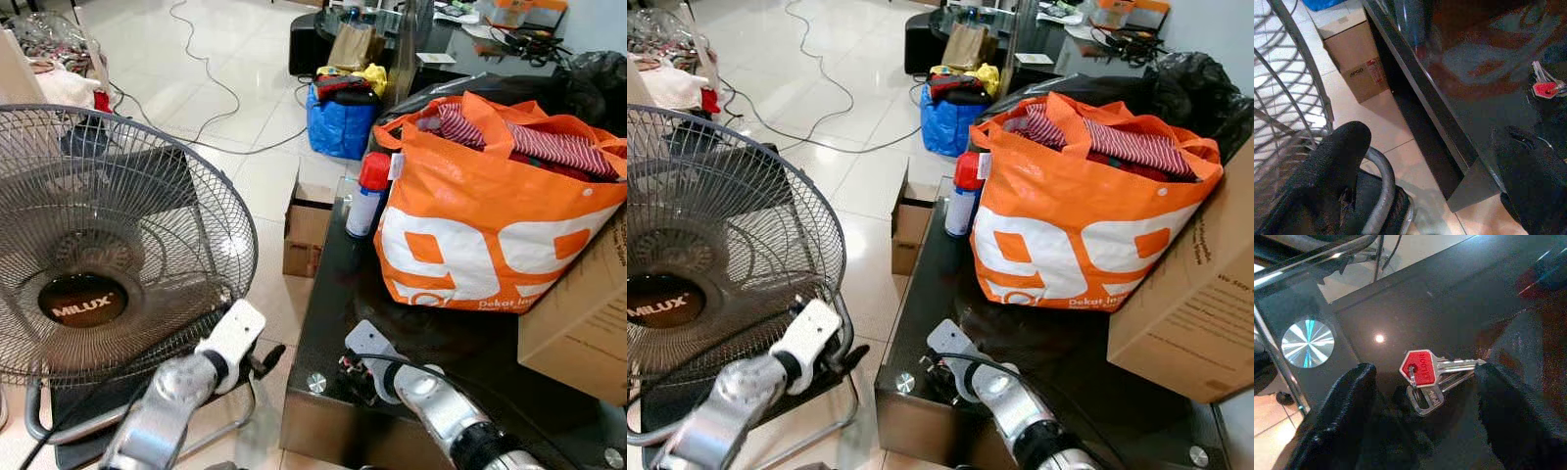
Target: Hang keys on a hook
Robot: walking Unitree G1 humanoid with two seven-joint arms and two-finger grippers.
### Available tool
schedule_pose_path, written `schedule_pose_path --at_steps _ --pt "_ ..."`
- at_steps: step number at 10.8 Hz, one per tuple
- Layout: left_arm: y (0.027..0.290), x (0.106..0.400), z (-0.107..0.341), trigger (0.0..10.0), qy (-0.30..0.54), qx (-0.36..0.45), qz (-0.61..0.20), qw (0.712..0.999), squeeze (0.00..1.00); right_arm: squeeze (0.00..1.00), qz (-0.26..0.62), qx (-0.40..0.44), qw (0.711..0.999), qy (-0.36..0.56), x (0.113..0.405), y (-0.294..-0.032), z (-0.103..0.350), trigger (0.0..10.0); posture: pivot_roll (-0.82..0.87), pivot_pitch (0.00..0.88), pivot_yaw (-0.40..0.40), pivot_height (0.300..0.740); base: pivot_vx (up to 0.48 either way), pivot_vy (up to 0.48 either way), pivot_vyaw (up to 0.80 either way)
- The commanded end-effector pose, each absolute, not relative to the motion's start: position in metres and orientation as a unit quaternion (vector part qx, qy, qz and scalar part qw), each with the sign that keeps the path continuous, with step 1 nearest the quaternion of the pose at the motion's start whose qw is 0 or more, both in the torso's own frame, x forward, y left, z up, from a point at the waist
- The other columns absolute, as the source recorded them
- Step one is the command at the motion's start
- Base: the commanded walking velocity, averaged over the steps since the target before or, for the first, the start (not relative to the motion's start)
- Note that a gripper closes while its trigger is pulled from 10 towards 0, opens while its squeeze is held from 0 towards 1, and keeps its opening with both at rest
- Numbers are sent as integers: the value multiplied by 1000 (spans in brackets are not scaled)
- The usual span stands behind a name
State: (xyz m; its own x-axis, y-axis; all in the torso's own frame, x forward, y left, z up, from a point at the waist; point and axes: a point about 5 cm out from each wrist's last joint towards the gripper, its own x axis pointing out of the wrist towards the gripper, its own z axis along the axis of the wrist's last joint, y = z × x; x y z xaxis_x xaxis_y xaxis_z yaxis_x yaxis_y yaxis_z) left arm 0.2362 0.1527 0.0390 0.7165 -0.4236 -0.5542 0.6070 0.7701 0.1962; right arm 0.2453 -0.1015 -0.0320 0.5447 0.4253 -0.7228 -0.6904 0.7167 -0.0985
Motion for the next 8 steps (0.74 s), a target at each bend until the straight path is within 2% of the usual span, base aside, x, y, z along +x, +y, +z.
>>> schedule_pose_path --at_steps 1,4,8 --pt "151 237 41 10000 247 182 -291 906 0 0 317 -187 864 343 249 -105 -31 0 -65 0 -87 740 0 0 0" --pt "150 240 44 10000 245 170 -294 908 0 0 334 -184 859 342 247 -97 -34 0 -64 0 -83 740 0 0 0" --pt "151 239 44 10000 247 169 -295 907 0 0 320 -202 858 348 248 -104 -38 0 -59 0 -87 740 0 0 0"
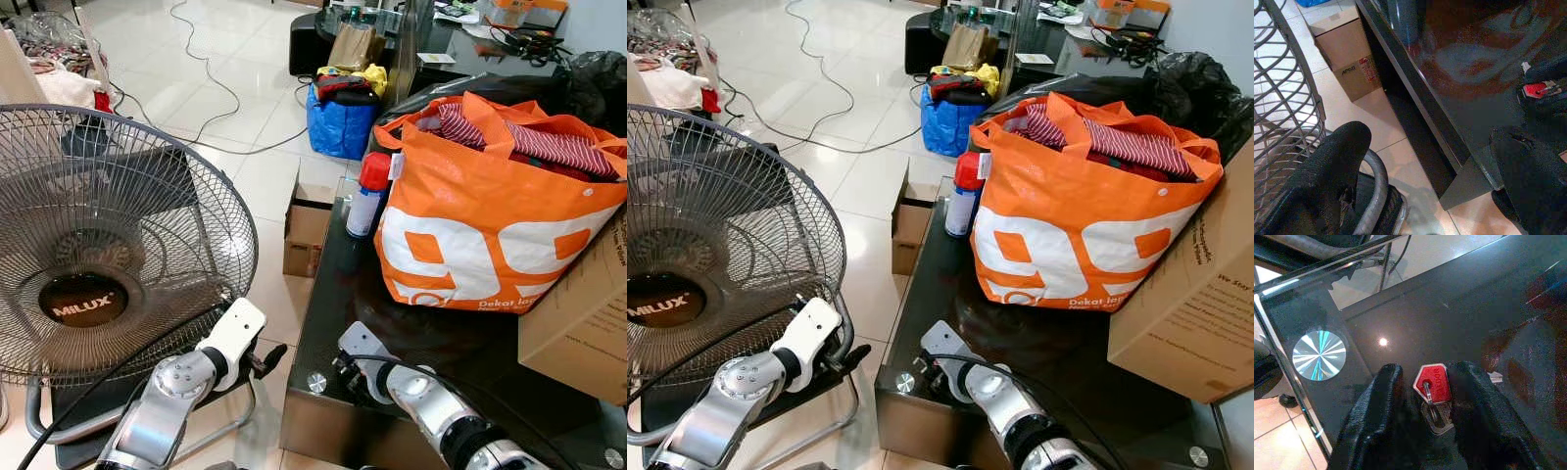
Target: Hang keys on a hook
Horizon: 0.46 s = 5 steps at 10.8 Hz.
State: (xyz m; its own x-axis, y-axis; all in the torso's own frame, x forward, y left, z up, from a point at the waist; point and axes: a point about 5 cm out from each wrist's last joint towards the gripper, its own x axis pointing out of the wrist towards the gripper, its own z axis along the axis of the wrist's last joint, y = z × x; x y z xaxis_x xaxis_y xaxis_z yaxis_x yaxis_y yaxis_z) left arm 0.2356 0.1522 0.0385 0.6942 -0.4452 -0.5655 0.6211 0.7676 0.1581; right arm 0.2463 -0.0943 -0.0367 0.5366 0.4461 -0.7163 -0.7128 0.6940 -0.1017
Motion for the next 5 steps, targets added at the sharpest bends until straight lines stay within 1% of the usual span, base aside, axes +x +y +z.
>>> schedule_pose_path --at_steps 1,3,5 --pt "151 239 44 10000 247 169 -296 907 0 0 320 -202 857 349 248 -105 -38 0 -59 0 -87 740 0 0 0" --pt "151 239 44 10000 247 169 -297 907 0 0 327 -203 853 353 248 -108 -39 0 -60 0 -84 740 0 0 0" --pt "151 240 45 10000 246 170 -297 907 0 0 319 -188 864 342 251 -107 -35 0 -60 0 -84 740 0 0 0"
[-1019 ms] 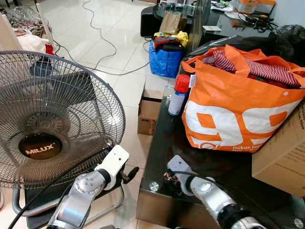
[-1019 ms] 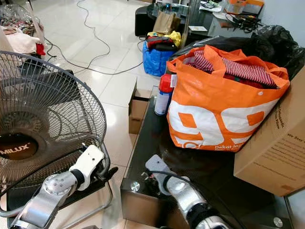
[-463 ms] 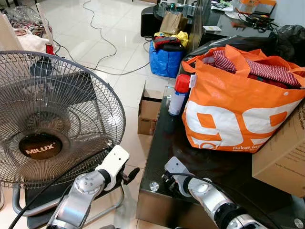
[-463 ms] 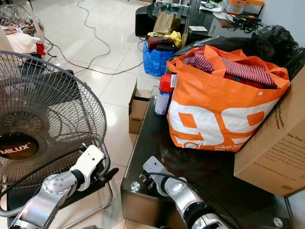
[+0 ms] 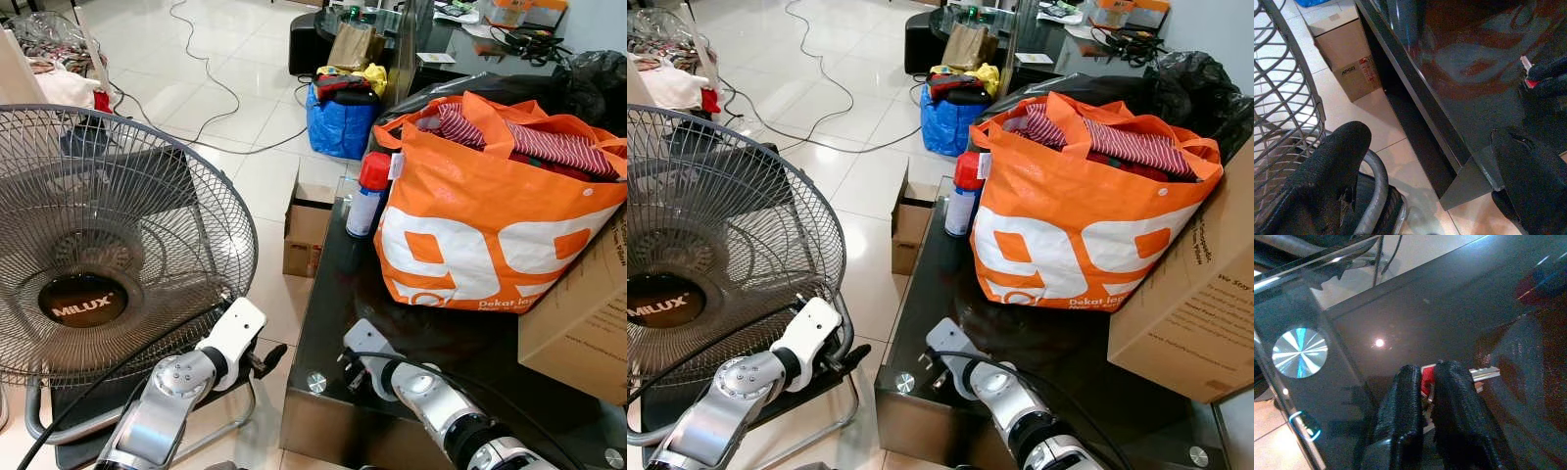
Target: Hang keys on a hook
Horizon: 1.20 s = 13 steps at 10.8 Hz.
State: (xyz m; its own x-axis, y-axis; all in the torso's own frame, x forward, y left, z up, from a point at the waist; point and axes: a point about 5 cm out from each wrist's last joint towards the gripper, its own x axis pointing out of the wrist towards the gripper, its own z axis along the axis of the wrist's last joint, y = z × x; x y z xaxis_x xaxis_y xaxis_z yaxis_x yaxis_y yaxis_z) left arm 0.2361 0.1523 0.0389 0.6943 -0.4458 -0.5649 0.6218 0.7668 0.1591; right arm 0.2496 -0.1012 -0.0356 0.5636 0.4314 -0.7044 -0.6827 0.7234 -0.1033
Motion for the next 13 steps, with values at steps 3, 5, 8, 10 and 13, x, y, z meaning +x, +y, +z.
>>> schedule_pose_path --at_steps 3,5,8,10,13 --pt "151 241 45 10000 245 172 -298 906 0 0 282 -191 875 343 255 -109 -35 10000 -58 0 -82 740 0 0 0" --pt "151 242 45 10000 245 172 -297 907 0 0 271 -183 880 345 255 -112 -35 314 -58 0 -82 740 0 0 0" --pt "151 242 44 10000 245 173 -297 907 0 0 249 -143 903 319 262 -112 -28 10000 -60 0 -79 740 0 0 0" --pt "151 243 44 10000 246 173 -297 906 0 1000 242 -134 908 314 264 -119 -27 10000 -62 0 -79 740 0 0 0" --pt "151 244 44 10000 246 174 -298 906 0 0 277 -153 891 326 261 -121 -29 10000 -63 0 -77 740 0 0 0"
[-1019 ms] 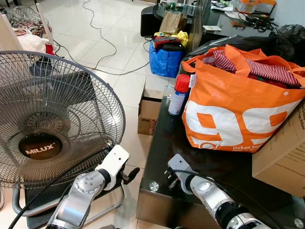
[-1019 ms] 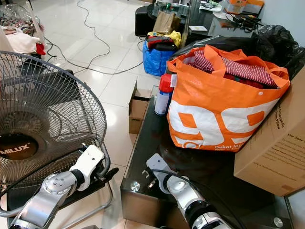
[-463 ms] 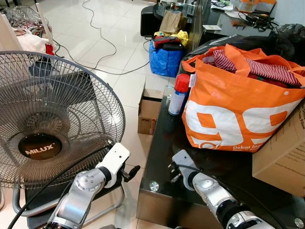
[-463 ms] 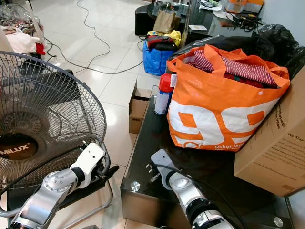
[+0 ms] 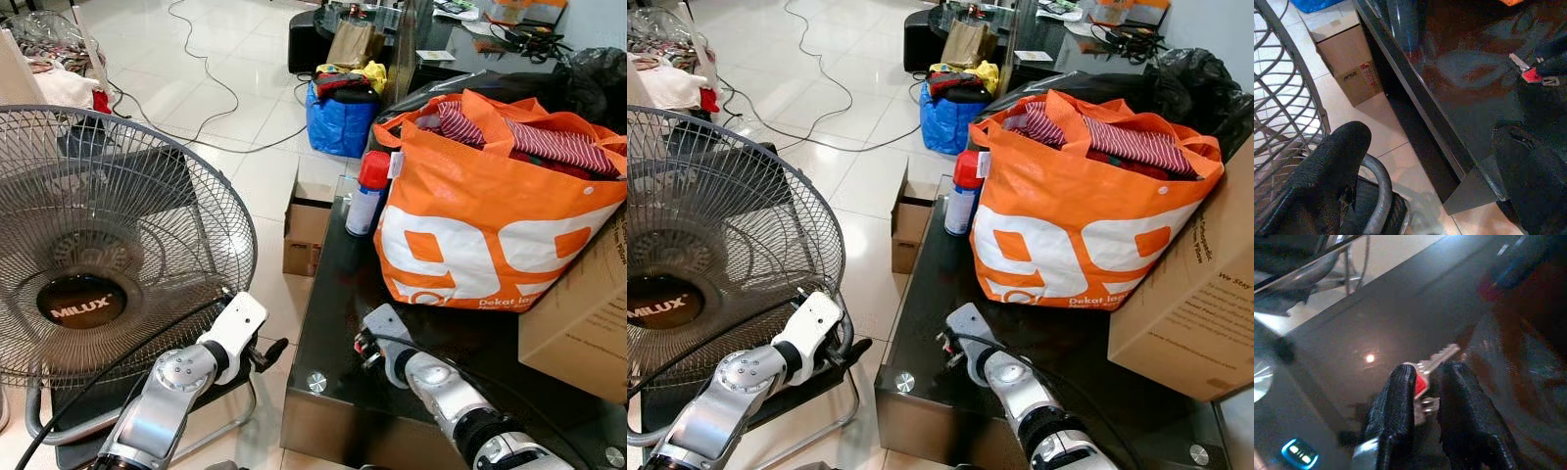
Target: Hang keys on a hook
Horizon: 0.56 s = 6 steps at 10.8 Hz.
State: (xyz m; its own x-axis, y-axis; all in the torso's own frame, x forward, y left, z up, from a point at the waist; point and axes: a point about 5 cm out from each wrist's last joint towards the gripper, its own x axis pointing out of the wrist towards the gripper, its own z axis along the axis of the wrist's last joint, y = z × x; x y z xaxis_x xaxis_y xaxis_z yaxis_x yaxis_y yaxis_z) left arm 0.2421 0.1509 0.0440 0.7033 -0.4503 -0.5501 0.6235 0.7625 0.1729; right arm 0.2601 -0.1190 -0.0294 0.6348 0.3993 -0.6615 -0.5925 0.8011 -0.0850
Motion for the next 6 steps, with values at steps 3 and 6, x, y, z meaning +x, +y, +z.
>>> schedule_pose_path --at_steps 3,6 --pt "151 245 44 10000 246 174 -298 906 0 0 300 -146 882 333 257 -119 -31 10000 -59 0 -77 740 0 0 0" --pt "152 246 46 10000 244 175 -298 906 0 0 323 -123 885 311 261 -119 -23 10000 -60 0 -77 740 0 0 0"
